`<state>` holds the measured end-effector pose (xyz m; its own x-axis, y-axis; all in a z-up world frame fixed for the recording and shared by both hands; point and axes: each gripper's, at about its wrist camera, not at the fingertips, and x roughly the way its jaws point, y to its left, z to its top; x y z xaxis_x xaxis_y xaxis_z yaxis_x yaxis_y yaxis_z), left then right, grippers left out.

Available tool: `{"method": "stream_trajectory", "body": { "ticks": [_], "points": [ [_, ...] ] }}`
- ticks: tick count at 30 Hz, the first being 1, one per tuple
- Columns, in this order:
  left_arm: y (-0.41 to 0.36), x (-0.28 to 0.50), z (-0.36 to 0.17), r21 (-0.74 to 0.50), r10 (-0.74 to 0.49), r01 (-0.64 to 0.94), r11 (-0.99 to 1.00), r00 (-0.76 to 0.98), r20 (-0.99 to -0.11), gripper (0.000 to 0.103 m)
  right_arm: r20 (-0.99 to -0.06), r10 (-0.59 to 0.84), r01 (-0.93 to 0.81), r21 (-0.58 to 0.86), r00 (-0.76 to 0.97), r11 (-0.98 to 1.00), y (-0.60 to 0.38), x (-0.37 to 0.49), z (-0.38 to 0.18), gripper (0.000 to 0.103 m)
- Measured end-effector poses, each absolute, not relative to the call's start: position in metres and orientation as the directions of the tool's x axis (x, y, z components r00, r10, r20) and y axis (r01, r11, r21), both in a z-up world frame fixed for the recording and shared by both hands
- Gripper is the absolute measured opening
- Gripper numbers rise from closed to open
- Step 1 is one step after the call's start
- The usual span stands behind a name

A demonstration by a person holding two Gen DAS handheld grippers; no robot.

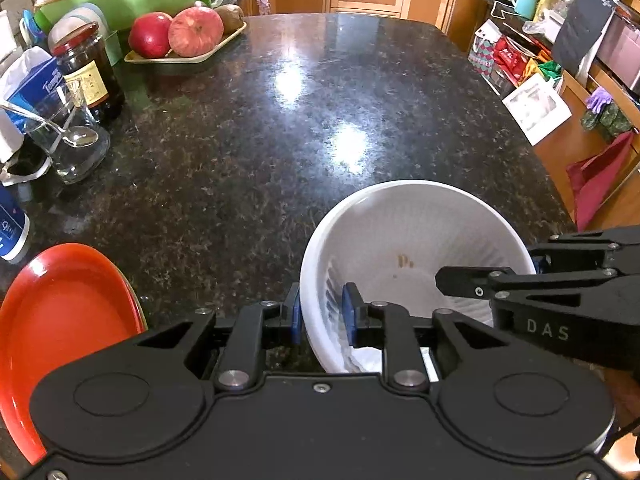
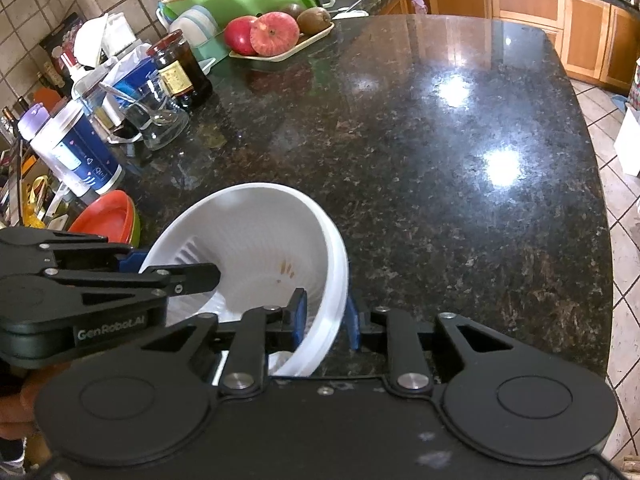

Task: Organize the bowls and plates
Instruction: 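Bring the held white bowl over the orange plate stack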

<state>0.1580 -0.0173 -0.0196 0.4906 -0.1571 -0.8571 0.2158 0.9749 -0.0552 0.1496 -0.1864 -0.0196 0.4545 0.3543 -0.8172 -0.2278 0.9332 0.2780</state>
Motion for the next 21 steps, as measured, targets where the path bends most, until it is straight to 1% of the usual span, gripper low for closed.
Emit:
{"method": "stream_trajectory", "body": {
  "ticks": [3, 7, 9, 14, 21],
  "points": [
    [-0.018, 0.157, -0.018, -0.058, -0.154, 0.205, 0.977, 0.487, -0.860, 0.028, -0.818, 0.349, -0.231, 0.270, 0.457, 0.935, -0.185, 0.148, -0.019, 0.017],
    [-0.014, 0.159, -0.017, -0.110, -0.178, 0.171, 0.979, 0.457, -0.871, 0.023, -0.815, 0.351, -0.224, 0.275, 0.462, 0.935, -0.188, 0.147, -0.017, 0.016],
    [-0.013, 0.157, -0.014, -0.118, -0.179, 0.158, 0.980, 0.460, -0.869, 0.023, -0.810, 0.357, -0.229, 0.279, 0.465, 0.933, -0.189, 0.145, -0.014, 0.016],
    [-0.018, 0.149, -0.001, -0.088, -0.155, 0.152, 0.984, 0.506, -0.848, 0.023, -0.790, 0.359, -0.250, 0.265, 0.497, 0.931, -0.190, 0.136, -0.003, 0.016],
    [-0.021, 0.144, 0.009, -0.075, -0.142, 0.146, 0.986, 0.527, -0.838, 0.023, -0.773, 0.369, -0.261, 0.269, 0.515, 0.927, -0.195, 0.129, 0.007, 0.016]
  ]
}}
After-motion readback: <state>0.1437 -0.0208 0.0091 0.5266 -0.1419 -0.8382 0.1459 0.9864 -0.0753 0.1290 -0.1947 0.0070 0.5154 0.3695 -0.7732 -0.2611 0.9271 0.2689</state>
